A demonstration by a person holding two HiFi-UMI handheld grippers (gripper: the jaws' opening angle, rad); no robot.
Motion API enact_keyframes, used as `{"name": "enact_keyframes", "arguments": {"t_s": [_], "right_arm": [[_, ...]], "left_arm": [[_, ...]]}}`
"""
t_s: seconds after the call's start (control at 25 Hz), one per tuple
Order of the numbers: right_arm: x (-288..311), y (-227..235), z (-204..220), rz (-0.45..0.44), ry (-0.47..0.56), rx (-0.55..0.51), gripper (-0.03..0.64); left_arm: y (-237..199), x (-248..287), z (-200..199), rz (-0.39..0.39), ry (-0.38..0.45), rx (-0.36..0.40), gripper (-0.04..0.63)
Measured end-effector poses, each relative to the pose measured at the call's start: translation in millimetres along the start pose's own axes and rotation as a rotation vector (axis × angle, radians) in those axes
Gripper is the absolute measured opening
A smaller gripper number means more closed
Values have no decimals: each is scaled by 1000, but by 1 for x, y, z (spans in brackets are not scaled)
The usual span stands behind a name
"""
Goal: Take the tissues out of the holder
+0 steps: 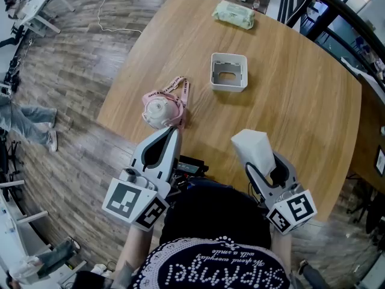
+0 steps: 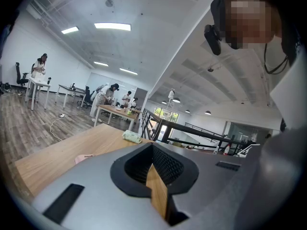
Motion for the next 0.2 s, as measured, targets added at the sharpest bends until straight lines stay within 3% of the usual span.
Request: {"name": "enact_keyframes", "arguments": {"t_s": [0.2], "right_arm": [[0,-2,-1,-1,-1,-2,272]], "left_arm": [[0,-1,-2,1,0,-1,5]]}}
Point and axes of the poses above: the fingertips, and each gripper's own axes: x forward along the fingers, y to its right, z out of its underside, the point moved 4 cm from there along -x, backward along the fingers, and after that the axes turned 7 degrees about y, right-handed, at the moved point
